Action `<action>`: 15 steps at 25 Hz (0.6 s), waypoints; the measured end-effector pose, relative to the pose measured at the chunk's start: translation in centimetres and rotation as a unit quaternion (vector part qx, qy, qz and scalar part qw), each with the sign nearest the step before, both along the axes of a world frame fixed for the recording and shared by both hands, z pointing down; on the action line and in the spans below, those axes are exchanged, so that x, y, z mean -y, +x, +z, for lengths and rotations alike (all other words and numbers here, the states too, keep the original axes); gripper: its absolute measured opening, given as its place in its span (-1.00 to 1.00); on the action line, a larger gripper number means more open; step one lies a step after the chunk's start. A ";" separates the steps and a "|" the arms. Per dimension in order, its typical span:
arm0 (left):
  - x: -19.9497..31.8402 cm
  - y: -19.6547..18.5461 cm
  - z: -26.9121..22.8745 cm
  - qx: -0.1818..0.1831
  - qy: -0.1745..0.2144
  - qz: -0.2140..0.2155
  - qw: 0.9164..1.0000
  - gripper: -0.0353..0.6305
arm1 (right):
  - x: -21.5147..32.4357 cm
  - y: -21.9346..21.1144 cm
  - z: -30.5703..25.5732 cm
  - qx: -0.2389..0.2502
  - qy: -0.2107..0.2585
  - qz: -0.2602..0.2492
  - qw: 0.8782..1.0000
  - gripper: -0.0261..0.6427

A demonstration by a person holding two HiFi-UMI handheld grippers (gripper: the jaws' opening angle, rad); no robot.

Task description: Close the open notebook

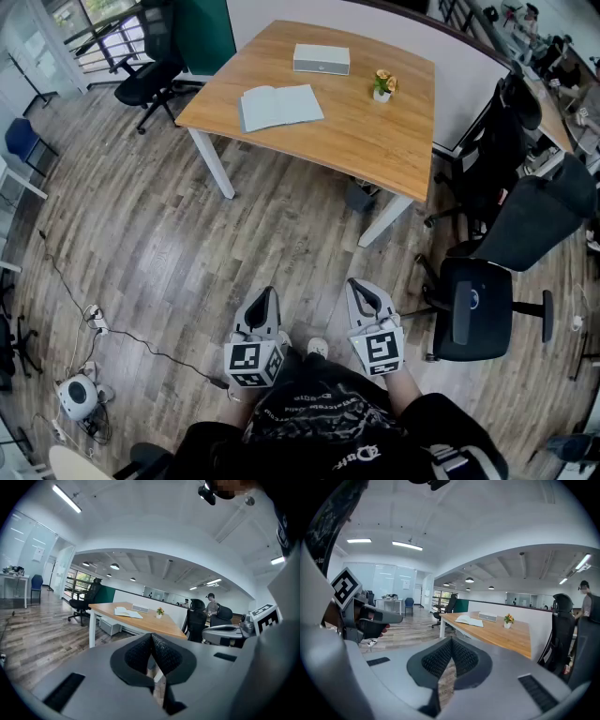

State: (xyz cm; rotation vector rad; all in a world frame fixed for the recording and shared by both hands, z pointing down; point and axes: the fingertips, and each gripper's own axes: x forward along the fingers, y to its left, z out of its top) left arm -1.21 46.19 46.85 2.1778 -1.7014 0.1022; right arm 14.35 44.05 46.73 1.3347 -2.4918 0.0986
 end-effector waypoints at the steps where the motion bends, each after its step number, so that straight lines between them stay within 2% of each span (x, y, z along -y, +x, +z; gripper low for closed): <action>1: -0.2 0.0 -0.2 0.006 0.001 0.003 1.000 -0.83 | -0.1 0.2 -0.2 -0.007 0.005 0.003 1.000 -0.91; 5: -1.3 -0.2 -0.6 0.019 0.003 0.012 1.000 -0.83 | -0.2 1.1 -0.8 -0.009 0.005 0.021 1.000 -0.91; 9: -1.4 -1.0 -0.4 0.016 0.000 0.011 1.000 -0.83 | -0.3 -0.6 -2.0 0.002 0.019 0.011 1.000 -0.91; 15: -1.4 -1.1 -0.4 0.017 0.007 0.026 0.999 -0.82 | -1.0 -1.5 -0.7 0.017 0.004 0.007 1.000 -0.89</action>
